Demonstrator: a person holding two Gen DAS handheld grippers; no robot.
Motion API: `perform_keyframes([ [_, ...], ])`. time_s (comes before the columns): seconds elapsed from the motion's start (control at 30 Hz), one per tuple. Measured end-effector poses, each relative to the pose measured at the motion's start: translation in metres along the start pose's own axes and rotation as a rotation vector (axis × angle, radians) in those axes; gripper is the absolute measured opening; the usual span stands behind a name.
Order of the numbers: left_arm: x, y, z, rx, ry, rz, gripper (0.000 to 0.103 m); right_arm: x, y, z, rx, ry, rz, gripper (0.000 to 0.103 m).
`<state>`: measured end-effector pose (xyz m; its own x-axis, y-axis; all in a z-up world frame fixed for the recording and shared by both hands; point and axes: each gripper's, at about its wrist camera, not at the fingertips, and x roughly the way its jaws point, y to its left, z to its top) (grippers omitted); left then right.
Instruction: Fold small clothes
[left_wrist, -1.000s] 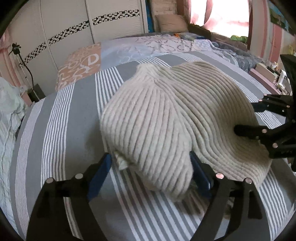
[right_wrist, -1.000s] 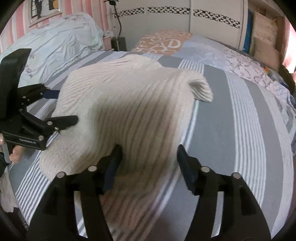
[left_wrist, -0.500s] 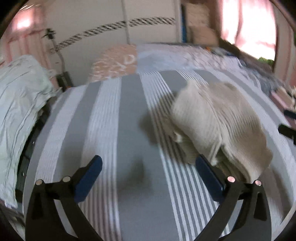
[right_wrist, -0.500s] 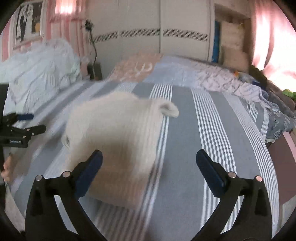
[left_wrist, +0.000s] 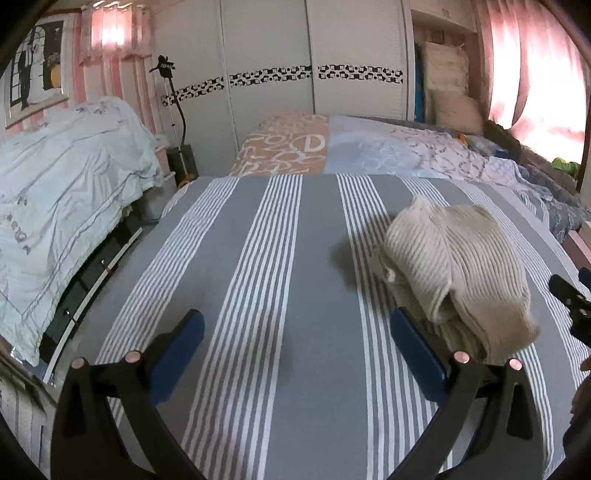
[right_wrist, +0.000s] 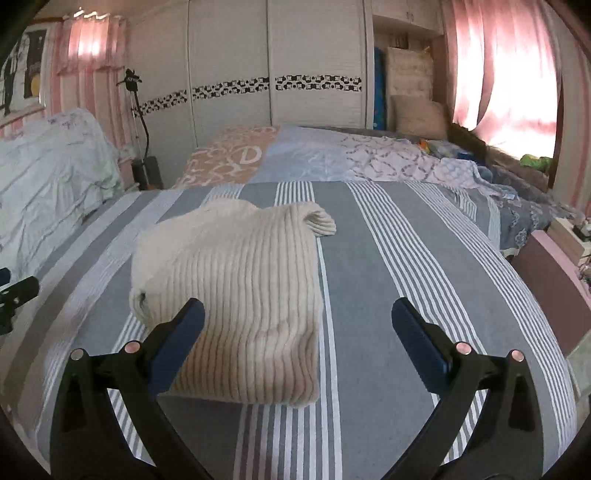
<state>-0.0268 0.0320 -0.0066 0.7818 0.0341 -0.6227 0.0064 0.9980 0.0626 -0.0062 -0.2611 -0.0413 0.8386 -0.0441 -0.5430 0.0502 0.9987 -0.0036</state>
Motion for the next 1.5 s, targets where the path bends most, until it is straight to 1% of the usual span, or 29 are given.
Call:
perform_keyframes([
  [0.03, -0.001, 0.000, -0.002, -0.005, 0.006, -0.016, 0.101, -0.002, 0.001, -0.001, -0.001, -0.006, 0.002, 0.100],
  [0.1, -0.002, -0.002, -0.003, -0.007, 0.010, -0.014, 0.101, -0.006, 0.002, 0.000, 0.000, -0.017, 0.001, 0.100],
  [0.2, -0.011, -0.003, -0.002, -0.006, -0.012, -0.003, 0.101, -0.015, 0.003, 0.003, 0.004, -0.033, -0.019, 0.100],
  [0.3, -0.020, -0.004, -0.001, 0.005, -0.029, -0.024, 0.101, -0.029, 0.005, 0.004, 0.005, -0.050, -0.031, 0.100],
  [0.4, -0.034, -0.007, 0.003, 0.021, -0.070, -0.021, 0.101, -0.044, 0.010, 0.006, -0.009, -0.064, -0.045, 0.100],
  [0.47, -0.044, -0.010, 0.008, 0.033, -0.112, -0.004, 0.101, -0.053, 0.012, 0.007, -0.007, -0.079, -0.052, 0.100],
  [0.57, -0.052, -0.012, 0.012, 0.036, -0.149, 0.012, 0.101, -0.068, 0.013, 0.008, 0.007, -0.091, -0.059, 0.100],
  [0.67, -0.052, -0.013, 0.014, 0.027, -0.149, 0.008, 0.101, -0.078, 0.017, 0.007, 0.006, -0.103, -0.054, 0.100],
  [0.8, -0.051, -0.011, 0.014, -0.004, -0.121, -0.019, 0.101, -0.089, 0.021, 0.006, -0.009, -0.137, -0.093, 0.100],
  [0.93, -0.047, -0.013, 0.013, 0.001, -0.104, -0.011, 0.101, -0.093, 0.021, 0.007, -0.002, -0.153, -0.102, 0.100],
  [1.27, -0.048, -0.017, 0.008, 0.011, -0.118, -0.012, 0.101, -0.084, 0.017, 0.002, 0.014, -0.123, -0.104, 0.100],
  [1.5, -0.043, -0.014, 0.006, -0.003, -0.096, -0.016, 0.101, -0.082, 0.018, 0.003, 0.012, -0.122, -0.104, 0.100],
])
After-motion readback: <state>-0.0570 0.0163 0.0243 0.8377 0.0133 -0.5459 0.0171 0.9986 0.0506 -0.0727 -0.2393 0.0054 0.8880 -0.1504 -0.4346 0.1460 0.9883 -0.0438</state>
